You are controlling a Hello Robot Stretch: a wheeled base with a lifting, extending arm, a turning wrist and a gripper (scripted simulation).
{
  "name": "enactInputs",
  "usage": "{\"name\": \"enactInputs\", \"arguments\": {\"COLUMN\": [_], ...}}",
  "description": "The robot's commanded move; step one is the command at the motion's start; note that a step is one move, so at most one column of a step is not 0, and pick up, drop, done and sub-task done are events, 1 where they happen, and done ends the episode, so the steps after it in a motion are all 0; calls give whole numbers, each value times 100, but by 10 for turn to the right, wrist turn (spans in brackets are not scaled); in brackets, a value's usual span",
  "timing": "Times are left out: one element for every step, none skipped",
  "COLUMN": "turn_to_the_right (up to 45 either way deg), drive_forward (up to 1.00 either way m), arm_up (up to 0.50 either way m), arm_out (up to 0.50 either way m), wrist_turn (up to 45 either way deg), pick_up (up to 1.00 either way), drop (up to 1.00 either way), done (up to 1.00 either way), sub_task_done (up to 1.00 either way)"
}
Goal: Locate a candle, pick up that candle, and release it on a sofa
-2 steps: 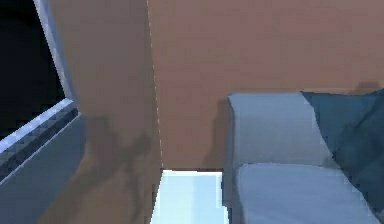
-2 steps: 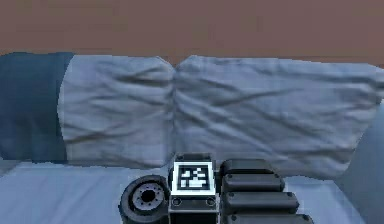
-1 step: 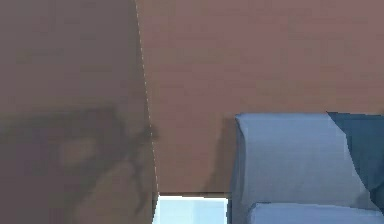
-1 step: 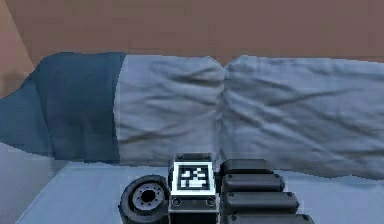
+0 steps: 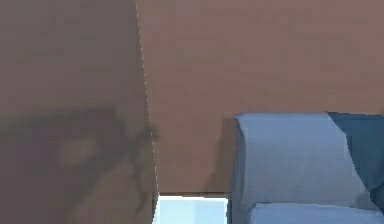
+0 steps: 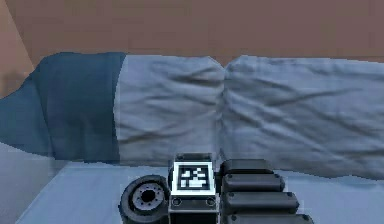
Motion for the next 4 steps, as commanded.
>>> {"name": "enactInputs", "arguments": {"turn_to_the_right": [0,0,0,0], "drive_forward": [0,0,0,0], "arm_up": [0,0,0,0], "arm_out": [18,0,0,2], "wrist_turn": [0,450,450,0], "pick_up": [0,0,0,0], "drop": [0,0,0,0], "done": [0,0,0,0], "sub_task_done": [0,0,0,0]}}
